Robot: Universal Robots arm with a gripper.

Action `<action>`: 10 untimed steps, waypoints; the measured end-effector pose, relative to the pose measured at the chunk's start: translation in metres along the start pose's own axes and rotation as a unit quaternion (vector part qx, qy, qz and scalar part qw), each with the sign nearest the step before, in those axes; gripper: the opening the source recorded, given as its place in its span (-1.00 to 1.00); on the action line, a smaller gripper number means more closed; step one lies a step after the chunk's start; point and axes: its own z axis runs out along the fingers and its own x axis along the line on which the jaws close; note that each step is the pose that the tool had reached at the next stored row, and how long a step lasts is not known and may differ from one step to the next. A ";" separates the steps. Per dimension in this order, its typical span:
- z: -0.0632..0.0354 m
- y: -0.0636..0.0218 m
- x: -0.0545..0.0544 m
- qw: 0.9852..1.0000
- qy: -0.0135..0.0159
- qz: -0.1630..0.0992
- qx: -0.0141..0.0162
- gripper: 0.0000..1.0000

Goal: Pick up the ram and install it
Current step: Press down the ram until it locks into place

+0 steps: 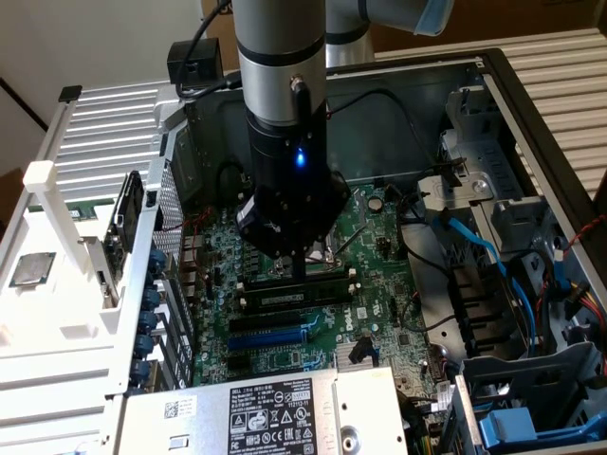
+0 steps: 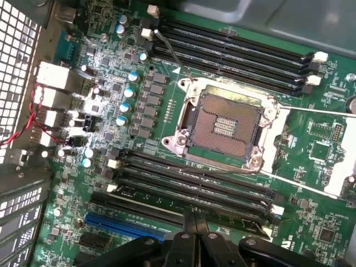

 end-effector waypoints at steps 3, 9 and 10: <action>0.0000 0.0000 0.000 1.000 -0.001 0.017 0.000 -0.79; 0.0000 0.0000 0.000 0.996 -0.004 0.084 0.002 -0.79; 0.0000 0.0000 0.000 0.996 -0.004 0.089 0.002 -0.79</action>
